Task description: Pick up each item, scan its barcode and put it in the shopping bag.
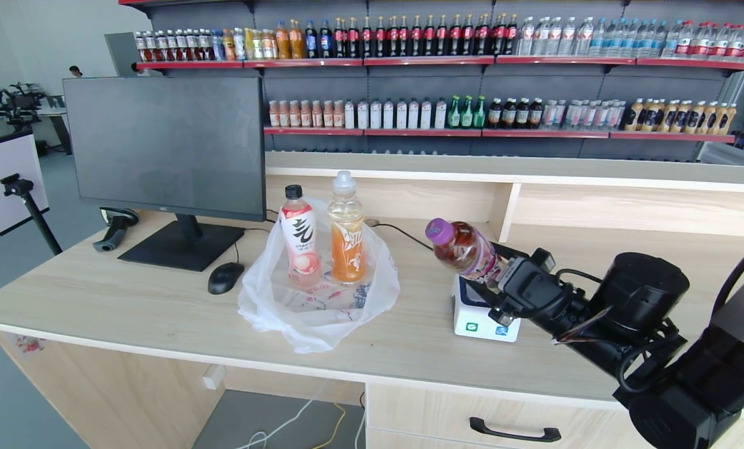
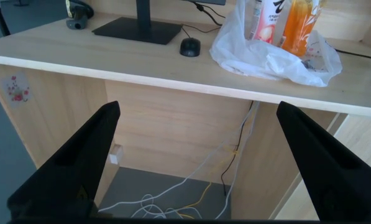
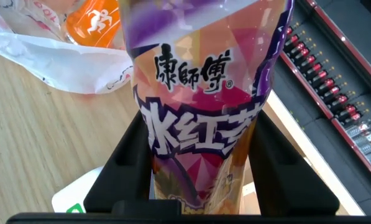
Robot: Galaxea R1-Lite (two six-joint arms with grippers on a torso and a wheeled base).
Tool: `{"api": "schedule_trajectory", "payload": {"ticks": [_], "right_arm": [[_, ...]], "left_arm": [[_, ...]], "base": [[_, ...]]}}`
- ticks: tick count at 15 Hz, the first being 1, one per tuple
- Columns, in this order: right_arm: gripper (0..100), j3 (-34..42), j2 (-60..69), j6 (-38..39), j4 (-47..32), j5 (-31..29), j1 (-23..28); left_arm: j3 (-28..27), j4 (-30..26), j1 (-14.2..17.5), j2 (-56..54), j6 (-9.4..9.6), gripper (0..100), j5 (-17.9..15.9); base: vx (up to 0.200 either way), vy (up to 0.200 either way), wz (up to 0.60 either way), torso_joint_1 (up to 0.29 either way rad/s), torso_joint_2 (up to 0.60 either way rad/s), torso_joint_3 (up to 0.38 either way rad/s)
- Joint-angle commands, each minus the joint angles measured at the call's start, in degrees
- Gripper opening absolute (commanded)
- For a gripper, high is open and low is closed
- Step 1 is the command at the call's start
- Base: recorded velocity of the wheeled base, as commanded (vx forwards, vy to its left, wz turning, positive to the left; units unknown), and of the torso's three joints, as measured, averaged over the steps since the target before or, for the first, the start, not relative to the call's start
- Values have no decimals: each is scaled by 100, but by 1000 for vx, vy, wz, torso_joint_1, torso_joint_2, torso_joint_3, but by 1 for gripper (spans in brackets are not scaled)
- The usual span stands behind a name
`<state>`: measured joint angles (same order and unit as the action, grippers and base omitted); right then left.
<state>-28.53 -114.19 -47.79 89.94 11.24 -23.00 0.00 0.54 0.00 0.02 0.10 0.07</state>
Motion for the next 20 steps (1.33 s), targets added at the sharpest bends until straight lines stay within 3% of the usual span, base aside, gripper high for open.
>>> {"api": "schedule_trajectory", "payload": {"ticks": [1, 20], "right_arm": [[0, -4, 2, 15, 6, 1, -2], [0, -48, -209, -20, 6, -8, -20]], "left_arm": [[0, -1, 0, 6, -1, 100, 1], [0, -1, 9, -2, -10, 100, 1]], "base": [[0, 0, 0, 0, 0, 0], [0, 0, 0, 0, 0, 0]]}}
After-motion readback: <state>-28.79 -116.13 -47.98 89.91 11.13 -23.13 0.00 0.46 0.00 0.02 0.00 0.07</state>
